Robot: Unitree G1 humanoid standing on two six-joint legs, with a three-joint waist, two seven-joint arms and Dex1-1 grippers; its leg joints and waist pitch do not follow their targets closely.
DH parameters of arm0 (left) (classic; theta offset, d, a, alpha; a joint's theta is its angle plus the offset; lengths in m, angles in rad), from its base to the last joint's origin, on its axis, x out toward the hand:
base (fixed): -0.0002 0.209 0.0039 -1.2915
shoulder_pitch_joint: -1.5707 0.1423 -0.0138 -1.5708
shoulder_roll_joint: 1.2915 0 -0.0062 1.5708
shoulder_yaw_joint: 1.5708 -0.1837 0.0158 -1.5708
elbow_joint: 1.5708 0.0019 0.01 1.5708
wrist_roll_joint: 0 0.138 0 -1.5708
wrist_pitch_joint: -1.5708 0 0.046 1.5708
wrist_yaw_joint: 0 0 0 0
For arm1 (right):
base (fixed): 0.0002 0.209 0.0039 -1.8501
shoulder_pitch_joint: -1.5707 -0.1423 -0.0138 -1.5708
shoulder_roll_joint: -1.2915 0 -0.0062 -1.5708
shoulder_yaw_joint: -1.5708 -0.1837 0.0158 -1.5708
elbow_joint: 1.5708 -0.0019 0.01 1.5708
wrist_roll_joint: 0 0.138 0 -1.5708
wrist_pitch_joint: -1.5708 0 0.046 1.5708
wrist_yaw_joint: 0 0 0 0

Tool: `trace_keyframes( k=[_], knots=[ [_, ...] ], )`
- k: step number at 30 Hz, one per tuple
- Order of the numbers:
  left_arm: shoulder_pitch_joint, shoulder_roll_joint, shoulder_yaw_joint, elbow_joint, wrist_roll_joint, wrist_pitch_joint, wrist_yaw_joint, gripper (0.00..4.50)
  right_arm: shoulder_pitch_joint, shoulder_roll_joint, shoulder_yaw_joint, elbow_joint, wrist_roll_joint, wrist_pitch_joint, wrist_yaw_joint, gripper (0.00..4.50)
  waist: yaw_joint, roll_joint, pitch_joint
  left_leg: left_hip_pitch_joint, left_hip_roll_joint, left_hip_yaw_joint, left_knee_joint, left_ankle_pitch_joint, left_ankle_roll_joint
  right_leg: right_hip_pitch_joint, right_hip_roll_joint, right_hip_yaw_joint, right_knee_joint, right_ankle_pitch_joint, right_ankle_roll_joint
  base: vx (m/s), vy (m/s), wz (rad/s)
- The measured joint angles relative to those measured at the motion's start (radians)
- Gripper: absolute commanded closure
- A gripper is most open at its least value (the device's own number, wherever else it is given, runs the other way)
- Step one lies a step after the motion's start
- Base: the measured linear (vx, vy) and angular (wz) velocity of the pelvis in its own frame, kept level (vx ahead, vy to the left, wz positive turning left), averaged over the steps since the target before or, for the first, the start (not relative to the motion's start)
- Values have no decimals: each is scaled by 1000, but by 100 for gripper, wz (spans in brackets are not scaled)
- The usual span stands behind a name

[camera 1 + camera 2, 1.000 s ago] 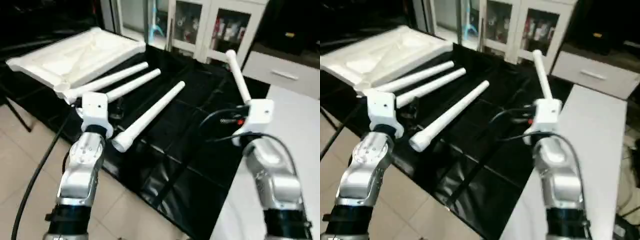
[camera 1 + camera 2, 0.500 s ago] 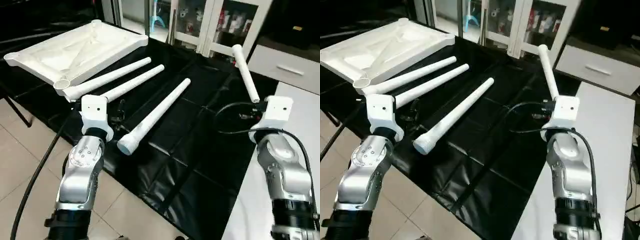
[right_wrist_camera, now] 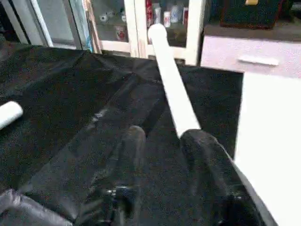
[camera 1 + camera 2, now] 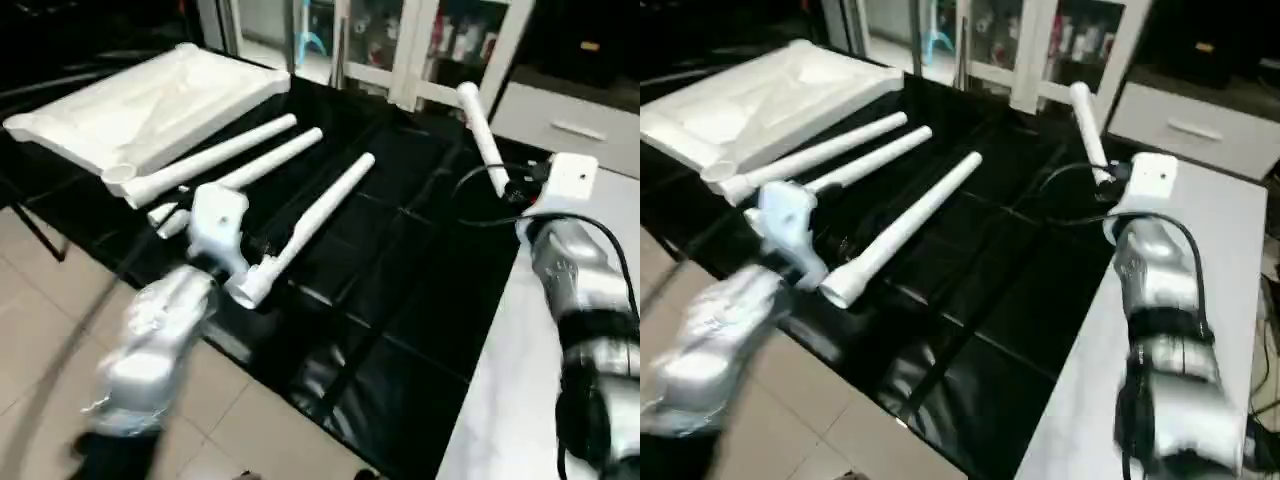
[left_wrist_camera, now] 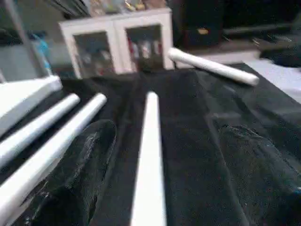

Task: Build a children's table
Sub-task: Move to table

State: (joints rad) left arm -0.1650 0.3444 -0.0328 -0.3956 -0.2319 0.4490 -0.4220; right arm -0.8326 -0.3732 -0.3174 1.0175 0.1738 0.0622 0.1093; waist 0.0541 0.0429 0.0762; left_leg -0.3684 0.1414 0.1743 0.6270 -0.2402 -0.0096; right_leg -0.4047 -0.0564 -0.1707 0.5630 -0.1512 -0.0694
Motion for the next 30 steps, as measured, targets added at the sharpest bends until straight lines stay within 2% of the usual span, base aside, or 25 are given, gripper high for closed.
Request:
trace_keyframes(
  k=[2,3,4,7,10,13,15,18,19,21,23,25,27,29,30],
  knots=[
    [11,23,6,-51,-23,34,-22,54,-5,1,0,31,-12,-23,-8,267,13,12,8,-1,-1,0,1,0,1,-2,-1,0,0,2,-3,0,0,0],
    [15,38,13,-81,-35,51,-33,54,-7,10,2,55,-17,-31,-14,262,30,17,11,-2,-1,0,1,1,2,-6,-2,0,2,2,-4,0,0,0],
    [23,57,22,-109,-52,65,-46,54,-18,17,3,87,-19,-42,-16,252,39,20,14,-6,-1,0,2,1,2,-9,-2,0,5,1,-5,0,0,0],
    [18,118,65,-182,-96,126,-79,54,-83,7,1,186,-21,-90,-32,224,66,31,33,-24,-1,0,10,4,6,-32,-3,1,17,0,-9,0,0,0],
    [3,128,98,-224,-114,178,-73,54,-123,-11,1,234,-35,-133,-56,198,87,32,58,-25,0,0,10,6,10,-33,-3,1,18,0,-9,0,0,0],
    [26,133,116,-273,-144,220,-60,54,-142,-28,-19,256,-39,-170,-91,164,90,30,75,-25,0,0,9,7,10,-34,-3,1,19,-1,-8,0,0,0],
    [66,121,117,-295,-140,220,-42,54,-143,-34,-47,260,-24,-200,-101,154,86,22,79,-25,0,0,9,6,10,-34,-3,2,19,-2,-10,0,0,0],
    [148,72,106,-284,-84,197,20,54,-145,-34,-57,257,-12,-255,-83,122,73,12,81,-27,0,2,9,6,10,-36,-3,3,22,-5,-11,0,0,0],
    [156,52,99,-263,-55,186,51,54,-145,-33,-57,254,-10,-271,-77,115,65,7,81,-28,0,2,9,6,11,-38,-3,3,23,-5,-11,0,0,0],
    [154,28,81,-211,3,180,118,54,-141,-26,-55,233,-6,-307,-49,94,58,-7,77,-32,0,2,12,6,11,-44,-3,3,33,-9,-15,0,0,0],
    [154,18,71,-185,24,180,149,54,-125,-21,-52,190,-3,-328,-26,78,55,-16,74,-33,2,1,14,6,11,-45,-3,2,37,-10,-16,0,0,0],
    [155,-1,71,-174,33,169,178,54,-65,0,-46,95,14,-350,10,61,56,-25,66,-32,3,1,17,6,11,-45,-3,2,41,-11,-17,0,0,0],
    [155,-19,74,-160,34,148,198,54,25,39,-37,-47,28,-320,24,49,55,-31,57,-31,4,1,23,6,11,-45,-3,2,46,-12,-18,0,0,0],
    [153,-54,79,-126,34,121,217,54,163,80,-12,-269,53,-236,24,49,55,-33,44,-31,4,1,26,6,10,-45,-2,2,47,-15,-13,0,0,0],
    [155,-74,87,-104,35,109,226,54,258,105,18,-416,59,-188,17,49,56,-33,40,-26,5,1,27,6,10,-40,-2,2,48,-14,-12,0,0,0]
  ],
)
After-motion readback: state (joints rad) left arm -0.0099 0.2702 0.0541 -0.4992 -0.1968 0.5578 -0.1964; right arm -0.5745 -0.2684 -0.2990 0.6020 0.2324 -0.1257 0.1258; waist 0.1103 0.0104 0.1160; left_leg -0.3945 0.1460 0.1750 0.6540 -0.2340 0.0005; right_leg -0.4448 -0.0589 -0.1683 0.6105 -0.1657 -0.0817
